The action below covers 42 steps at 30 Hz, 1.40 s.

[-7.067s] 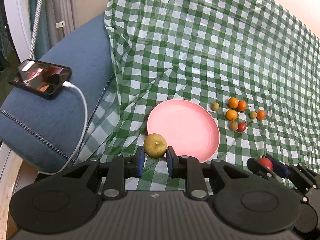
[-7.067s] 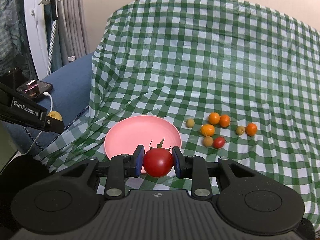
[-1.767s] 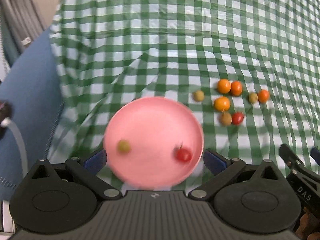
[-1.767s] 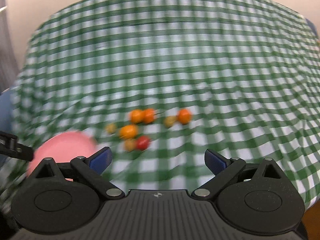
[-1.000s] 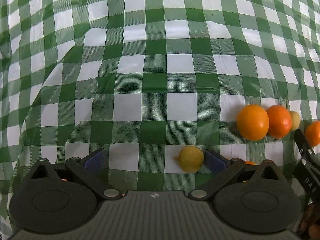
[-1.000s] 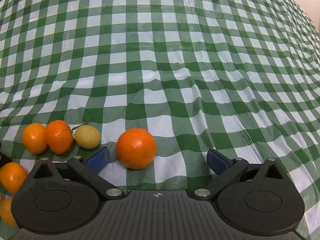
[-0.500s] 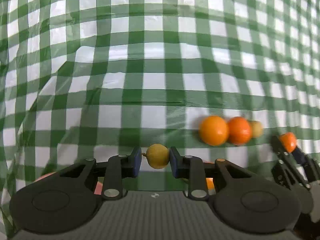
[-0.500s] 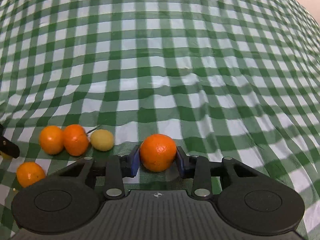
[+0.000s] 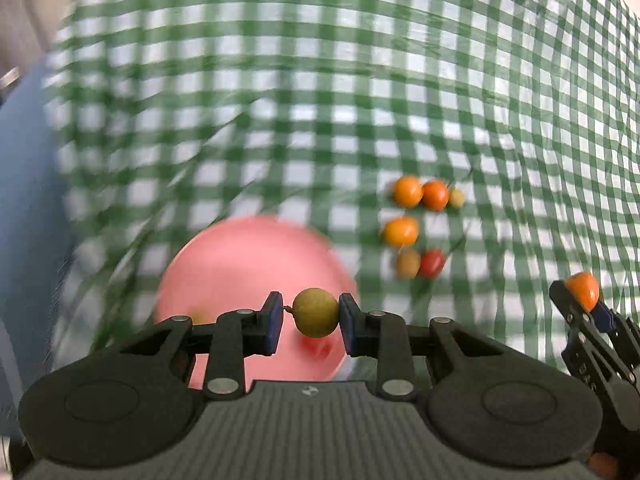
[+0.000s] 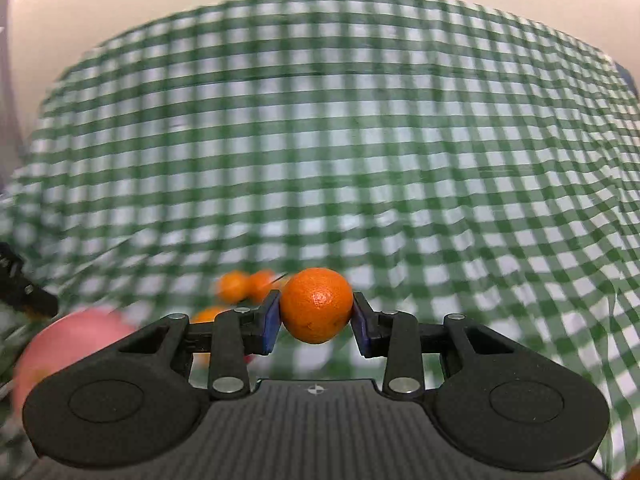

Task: Organize fruits
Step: 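Carry the yellow-green fruit and orange kumquat over the pink plate with both tools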

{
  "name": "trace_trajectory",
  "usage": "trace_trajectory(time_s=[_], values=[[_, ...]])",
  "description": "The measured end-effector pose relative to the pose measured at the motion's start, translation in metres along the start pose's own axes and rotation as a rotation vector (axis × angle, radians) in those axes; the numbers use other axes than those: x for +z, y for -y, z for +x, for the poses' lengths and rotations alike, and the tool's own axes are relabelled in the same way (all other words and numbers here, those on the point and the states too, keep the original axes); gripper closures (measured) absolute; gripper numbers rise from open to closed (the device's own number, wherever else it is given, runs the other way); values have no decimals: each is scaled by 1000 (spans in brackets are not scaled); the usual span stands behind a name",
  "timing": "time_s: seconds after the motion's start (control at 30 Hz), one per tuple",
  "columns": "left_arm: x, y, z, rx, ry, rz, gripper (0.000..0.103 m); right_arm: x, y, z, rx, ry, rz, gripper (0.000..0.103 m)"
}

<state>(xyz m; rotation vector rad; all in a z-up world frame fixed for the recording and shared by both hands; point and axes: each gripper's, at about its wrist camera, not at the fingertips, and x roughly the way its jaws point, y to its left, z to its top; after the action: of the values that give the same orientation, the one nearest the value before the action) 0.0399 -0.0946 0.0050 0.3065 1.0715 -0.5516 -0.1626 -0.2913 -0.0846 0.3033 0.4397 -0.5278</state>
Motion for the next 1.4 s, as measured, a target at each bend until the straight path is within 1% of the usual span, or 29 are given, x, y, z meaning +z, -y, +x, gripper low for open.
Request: trace_trajectory(time_s=[0.17,0.27,0.33,0.47,0.5,0.67,0.87,1.0,1.4], values=[[-65,-39,-49,26,-21,-47,70,-15,-36,-57,165,-74,27,65],[-99,-62,-72,43,-2,-81,70,-21,-68,-88,246,-102,23,65],[-118,-79,-87,52,22,-108,70,-23,-86,-102,276,-98,-14,65],[-148,-100,-109,41,62,-177,70,-26,-109,-133,293,-75,-91,65],[-154,-105,-114,36,72,-189,70,-23,-106,-135,294,-69,-104,65],[-171,-110,-130,11,110,-213,70,-28,-118,-161,296,-28,-180,65],[-185,-111,-143,-18,134,-215,70,-31,-121,-182,286,2,-206,65],[-188,-111,-146,-26,146,-217,70,-32,-125,-184,283,5,-214,65],[-190,-110,-146,-29,146,-217,70,-32,-124,-182,282,4,-211,65]])
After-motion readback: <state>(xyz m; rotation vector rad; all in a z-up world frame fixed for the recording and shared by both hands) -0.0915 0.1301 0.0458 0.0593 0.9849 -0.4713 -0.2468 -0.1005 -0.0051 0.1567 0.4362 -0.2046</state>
